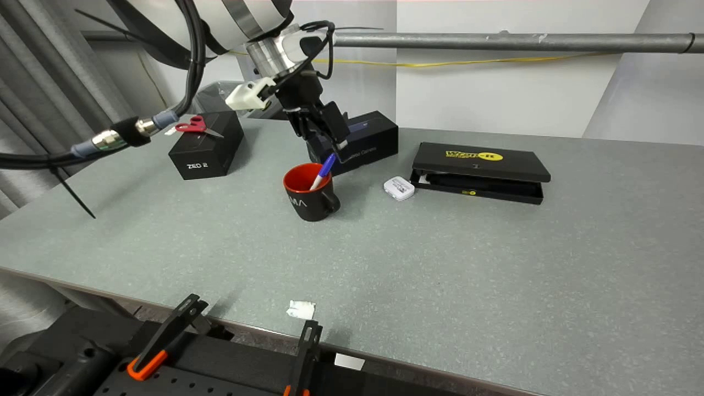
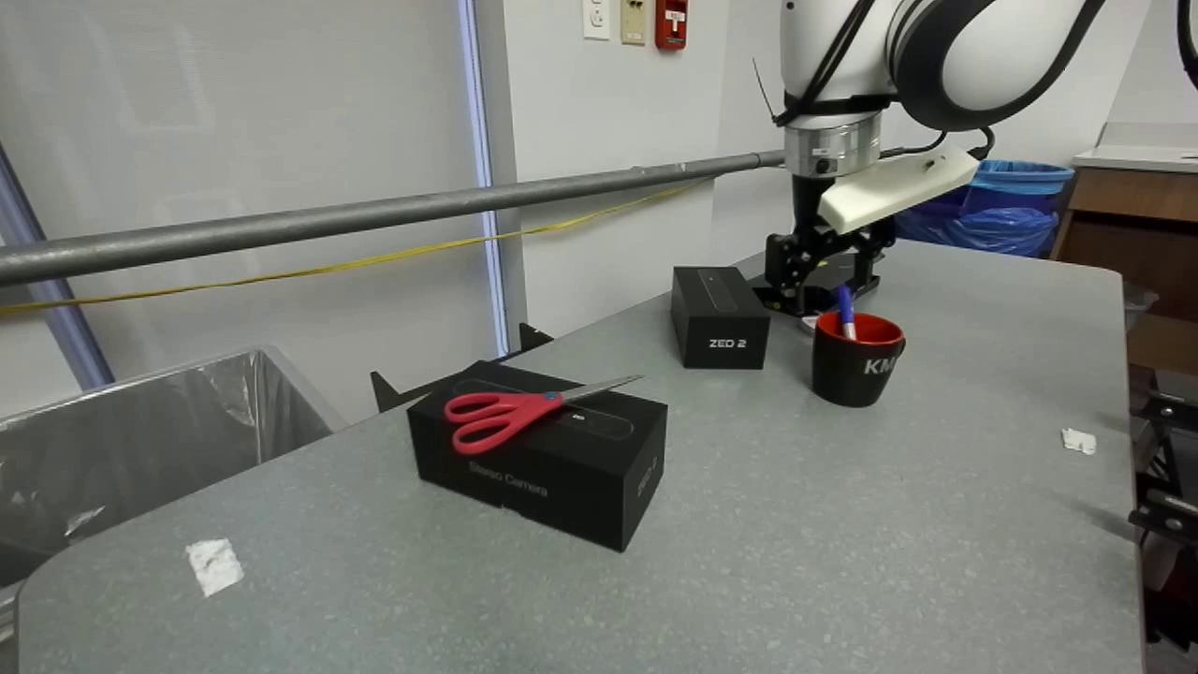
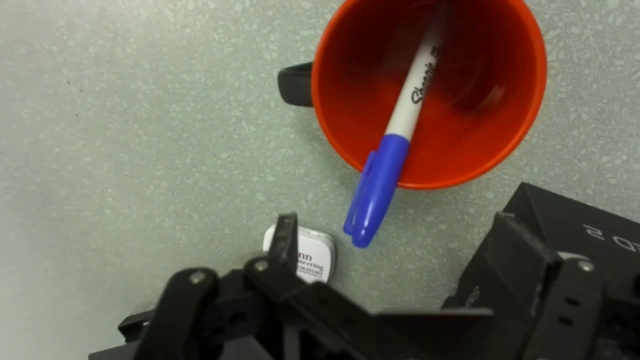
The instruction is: Remove the marker from the mug and put it on the table
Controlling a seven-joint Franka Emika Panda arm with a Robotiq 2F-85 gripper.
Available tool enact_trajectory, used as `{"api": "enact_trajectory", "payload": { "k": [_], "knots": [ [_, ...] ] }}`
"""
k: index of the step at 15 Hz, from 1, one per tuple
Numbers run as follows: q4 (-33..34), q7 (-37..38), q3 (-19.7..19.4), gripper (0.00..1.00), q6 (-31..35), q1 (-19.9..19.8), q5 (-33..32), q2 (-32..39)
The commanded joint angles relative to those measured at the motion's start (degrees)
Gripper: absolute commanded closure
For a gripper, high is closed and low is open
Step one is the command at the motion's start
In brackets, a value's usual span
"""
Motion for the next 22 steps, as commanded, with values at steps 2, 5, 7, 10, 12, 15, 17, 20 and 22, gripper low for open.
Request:
{"api": "enact_trajectory", "payload": {
  "k": [2,5,7,10,12,15,17,20,22],
  "knots": [
    [-0.42,2.86,-2.12,0.00,-0.96,2.51,-0.31,-0.72],
    [-0.75,3.46,-2.48,0.07,-0.78,2.64,-0.01,-0.87],
    [-0.93,3.60,-2.45,0.32,-0.51,2.41,0.48,-0.85],
    [-1.03,3.28,-2.29,0.48,-0.79,2.18,1.55,-1.15],
    [-0.99,3.16,-2.26,0.65,-0.89,2.10,2.04,-1.30],
    [-1.07,3.31,-2.37,0.89,-0.98,2.08,2.12,-1.69],
    [-1.22,3.31,-2.48,1.00,-0.95,1.92,2.25,-2.25],
    [-2.34,3.39,-2.70,0.97,-0.07,1.45,2.43,-4.86],
    [-4.49,2.45,-2.61,0.97,1.02,0.63,3.19,-9.10]
  ]
}}
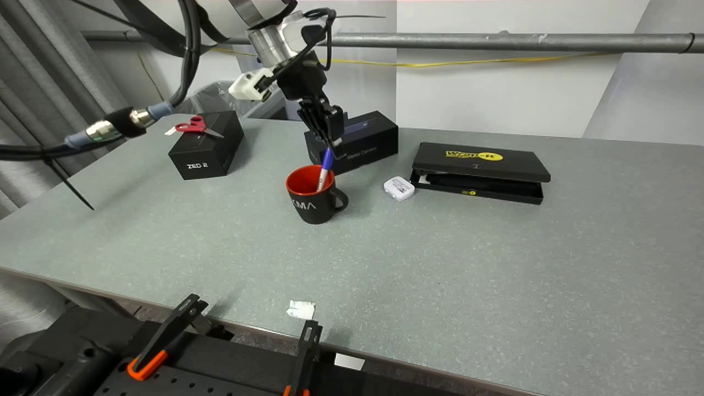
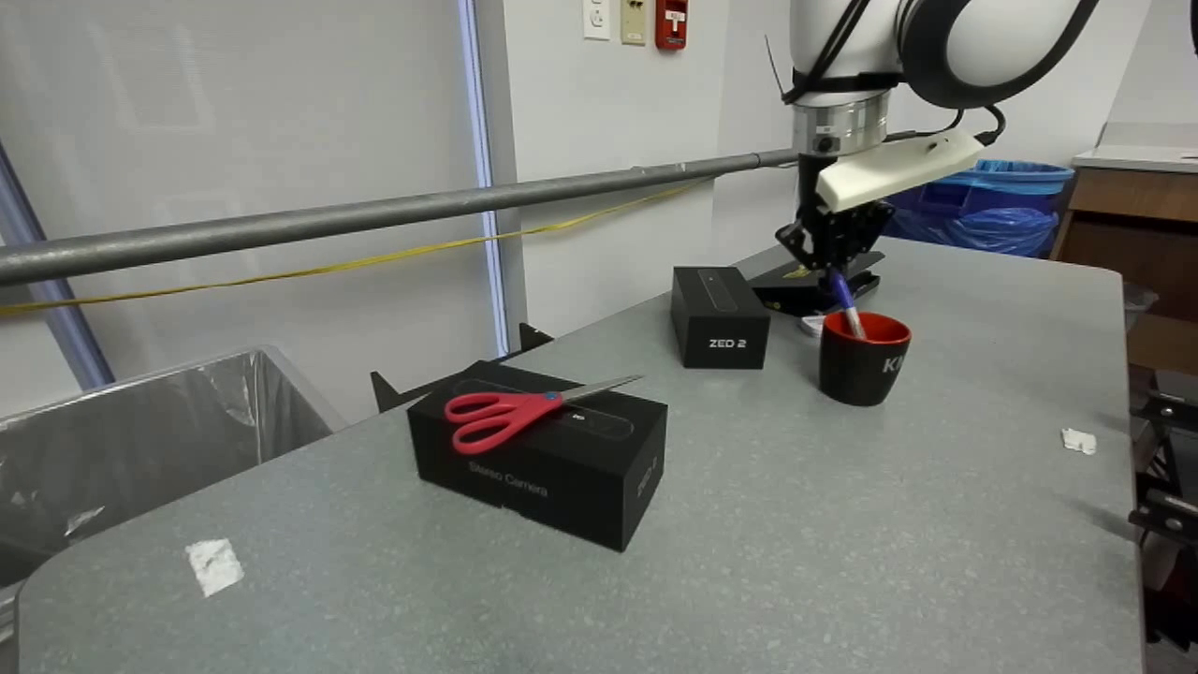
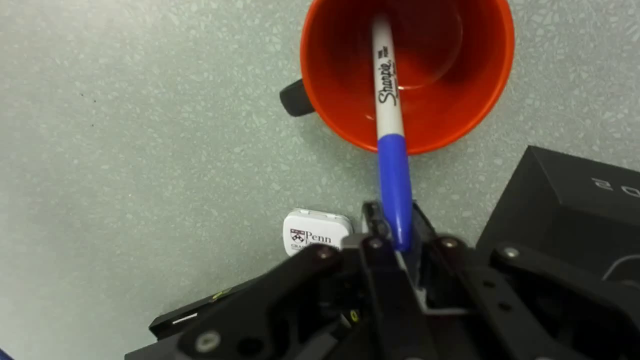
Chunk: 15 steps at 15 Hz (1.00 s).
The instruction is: Remove the marker from the mug and put it on the table
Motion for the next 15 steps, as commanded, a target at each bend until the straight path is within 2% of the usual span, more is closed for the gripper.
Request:
{"api": "enact_trajectory", "payload": {
  "k": [1,3,5,7,9,11,13,15],
  "knots": [
    [-4.70,-0.67,-0.19,0.97,1.36,-0.93,2.19,-8.79],
    [-7.45,-2.66,0.49,0.97,1.60,-1.93,3.28,-14.59],
    [-9.49,-12.13,2.42,0.97,1.46,-3.22,8.80,-19.75],
    [-9.56,-21.09,4.03,0.97,-0.05,-2.87,15.56,-21.90],
    [-7.90,-28.15,5.91,0.97,-2.47,-1.71,21.51,-20.53],
    [-5.87,-31.75,8.50,0.97,-3.52,-0.69,25.24,-16.17],
    [-3.52,-33.96,10.96,0.97,-4.57,0.18,27.00,-10.68],
    [-1.07,-34.42,12.28,0.97,-6.09,0.90,25.14,-5.76]
  ]
}}
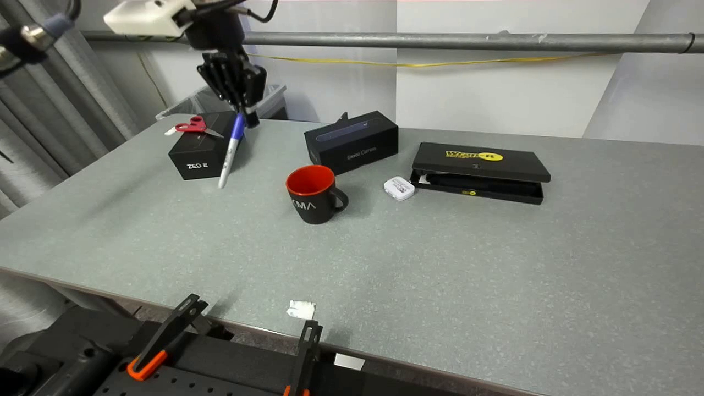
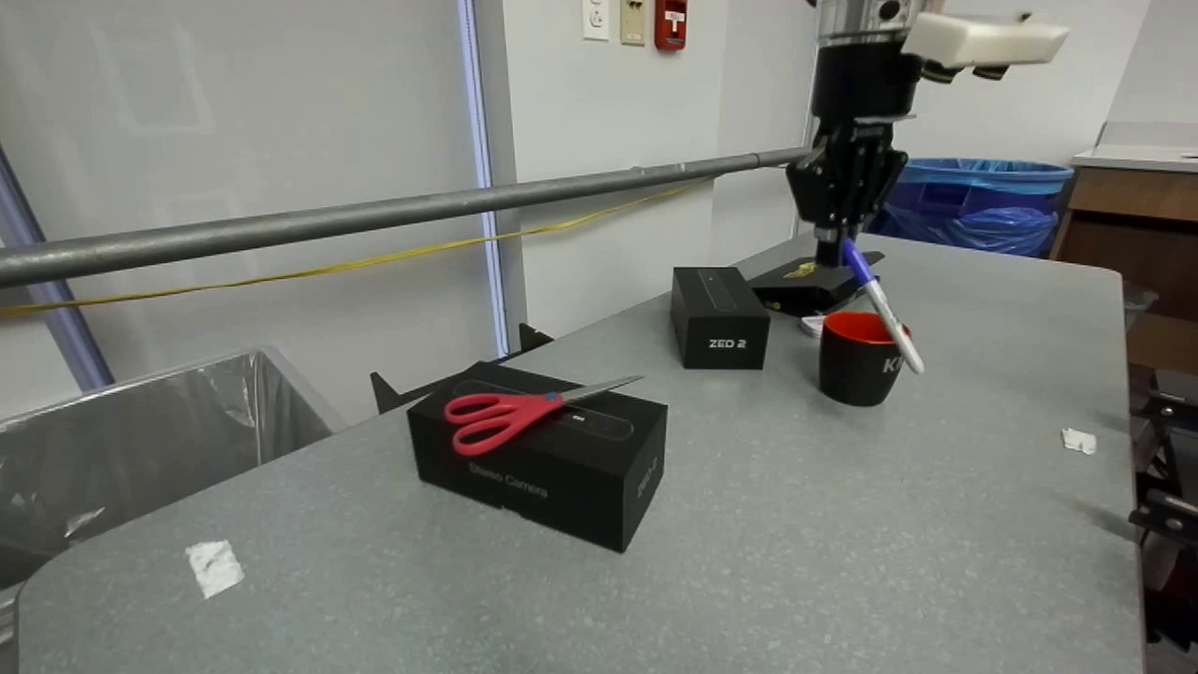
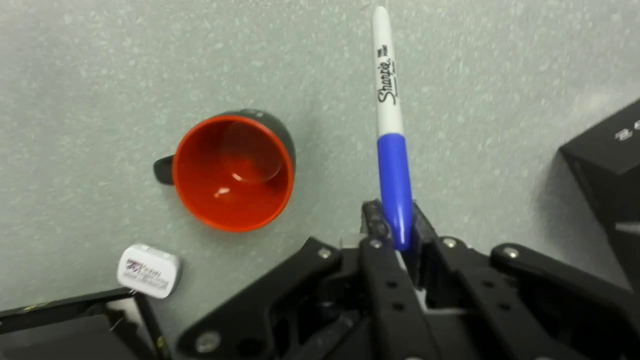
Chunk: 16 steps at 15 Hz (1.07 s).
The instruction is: Remove the marker from the mug and put it on the table
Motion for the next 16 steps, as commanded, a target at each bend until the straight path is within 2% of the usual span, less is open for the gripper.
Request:
{"api": "enact_trajectory", "payload": {
  "k": [1,7,16],
  "knots": [
    [6.74,-2.84,1.54,0.97,-2.99,1.54,-0.82,10.52],
    [12.85,-2.22,-1.00,0.97,-4.03,4.44,-6.71,18.92],
    [20.13,-3.20,-3.05,0.97,-7.28,6.23,-8.22,25.09]
  ]
}}
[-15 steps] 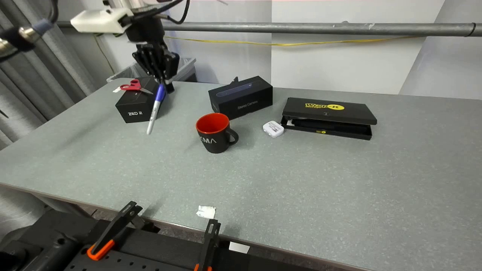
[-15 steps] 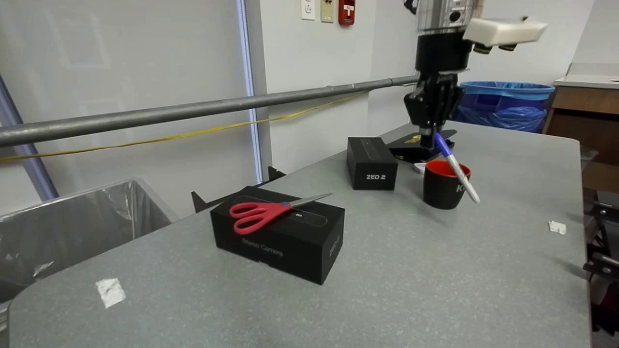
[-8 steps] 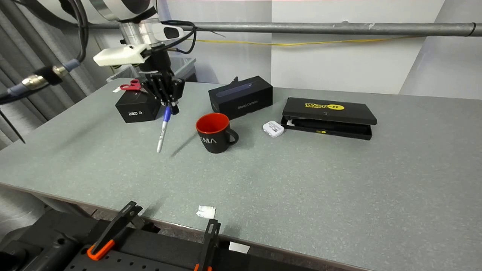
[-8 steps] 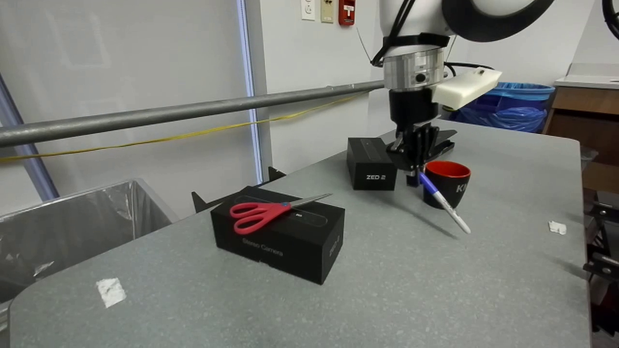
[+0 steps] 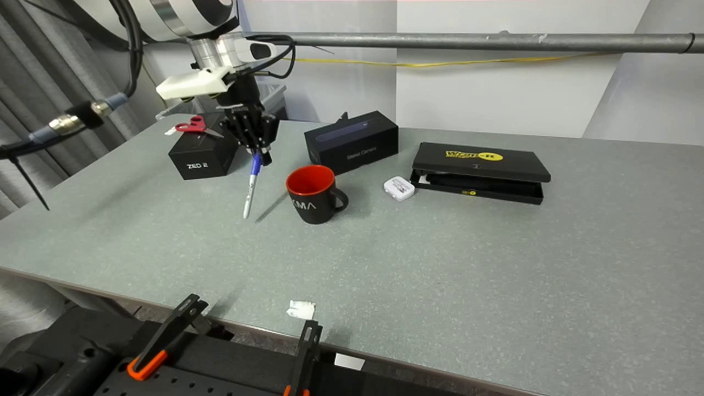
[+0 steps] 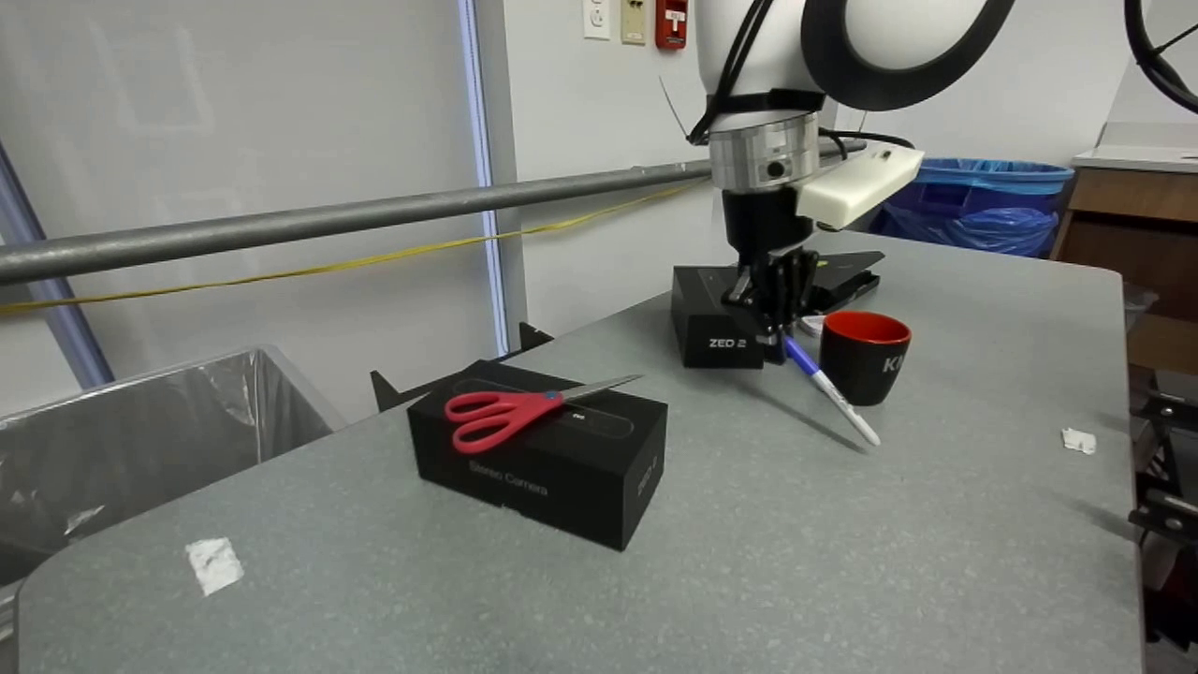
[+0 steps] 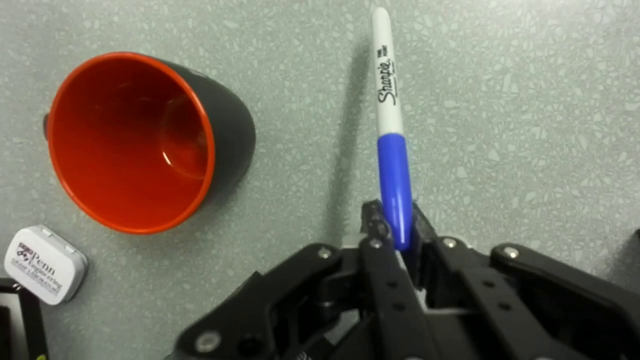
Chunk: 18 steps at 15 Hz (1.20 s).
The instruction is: Remove the marker from the mug and put it on the table
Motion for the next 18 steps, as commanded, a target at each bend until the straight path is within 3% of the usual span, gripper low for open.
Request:
{"api": "enact_trajectory", "payload": {
  "k": [1,5,6,8,16,18],
  "knots": [
    [5.82,-1.71,-1.48,0.97,-4.68,1.64,-1.02,4.51],
    [8.93,-3.41,-1.65,0.94,-8.04,2.16,-1.14,7.41],
    [9.35,-3.86,-1.69,0.63,-8.47,2.31,-1.32,7.75],
    [9.76,-3.92,-2.01,0.62,-8.41,2.81,-2.06,8.13],
    [10.16,-3.53,-2.77,0.03,-7.56,3.98,-3.63,8.15],
    [10.46,-3.76,-2.62,0.00,-8.08,3.88,-3.08,8.12]
  ]
}}
